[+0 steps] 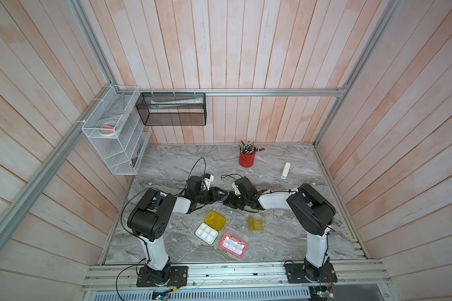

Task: Close pillboxes
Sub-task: Close the lid on the pillbox.

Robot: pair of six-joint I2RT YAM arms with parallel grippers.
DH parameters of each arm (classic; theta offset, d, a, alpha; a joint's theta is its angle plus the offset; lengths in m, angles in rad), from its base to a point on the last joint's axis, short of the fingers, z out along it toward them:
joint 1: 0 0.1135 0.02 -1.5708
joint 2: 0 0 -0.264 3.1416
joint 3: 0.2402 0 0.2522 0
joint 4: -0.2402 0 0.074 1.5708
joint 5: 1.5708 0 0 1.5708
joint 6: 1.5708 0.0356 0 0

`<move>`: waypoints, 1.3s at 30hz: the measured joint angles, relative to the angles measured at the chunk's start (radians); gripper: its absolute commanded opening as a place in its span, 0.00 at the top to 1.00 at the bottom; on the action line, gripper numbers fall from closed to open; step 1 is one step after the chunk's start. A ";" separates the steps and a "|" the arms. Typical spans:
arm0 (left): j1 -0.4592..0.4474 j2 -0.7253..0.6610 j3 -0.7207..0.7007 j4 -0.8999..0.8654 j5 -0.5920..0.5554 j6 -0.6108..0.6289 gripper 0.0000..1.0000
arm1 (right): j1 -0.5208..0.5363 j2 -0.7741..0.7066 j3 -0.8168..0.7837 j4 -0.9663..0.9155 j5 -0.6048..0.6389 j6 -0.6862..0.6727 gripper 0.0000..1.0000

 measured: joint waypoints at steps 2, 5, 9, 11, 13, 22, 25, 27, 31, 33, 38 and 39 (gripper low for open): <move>0.000 0.000 -0.003 0.007 0.000 0.000 0.52 | 0.000 0.000 -0.001 0.001 0.000 0.000 1.00; 0.000 0.001 -0.005 0.013 0.000 0.000 0.52 | 0.000 0.000 -0.001 0.001 0.000 0.000 1.00; 0.000 0.001 -0.007 0.018 0.000 0.000 0.52 | 0.000 0.000 -0.002 0.003 0.000 0.000 1.00; 0.000 0.001 -0.010 0.021 0.000 0.000 0.52 | 0.000 0.000 -0.002 0.003 0.000 0.000 1.00; 0.000 0.001 -0.011 0.024 0.000 0.000 0.52 | 0.000 0.000 -0.002 0.003 0.000 0.000 1.00; 0.000 0.018 -0.011 0.052 0.006 0.000 0.52 | 0.000 0.000 -0.005 0.008 0.000 0.000 1.00; -0.001 0.023 -0.012 0.062 0.008 0.000 0.52 | 0.000 0.000 -0.005 0.008 0.000 0.000 1.00; -0.002 0.024 -0.013 0.068 0.008 0.000 0.52 | 0.000 0.000 -0.005 0.009 0.000 0.000 1.00; -0.002 0.025 -0.013 0.070 0.008 -0.001 0.52 | 0.000 0.000 -0.005 0.010 0.000 0.000 1.00; -0.002 0.024 -0.013 0.068 0.008 -0.001 0.52 | 0.000 0.000 -0.005 0.010 0.000 0.000 1.00; -0.002 0.008 -0.001 0.017 0.005 0.000 0.51 | 0.000 0.000 -0.006 0.010 0.000 0.000 1.00; -0.002 0.004 0.006 -0.003 0.003 0.000 0.51 | 0.000 -0.002 -0.008 0.011 0.000 0.000 1.00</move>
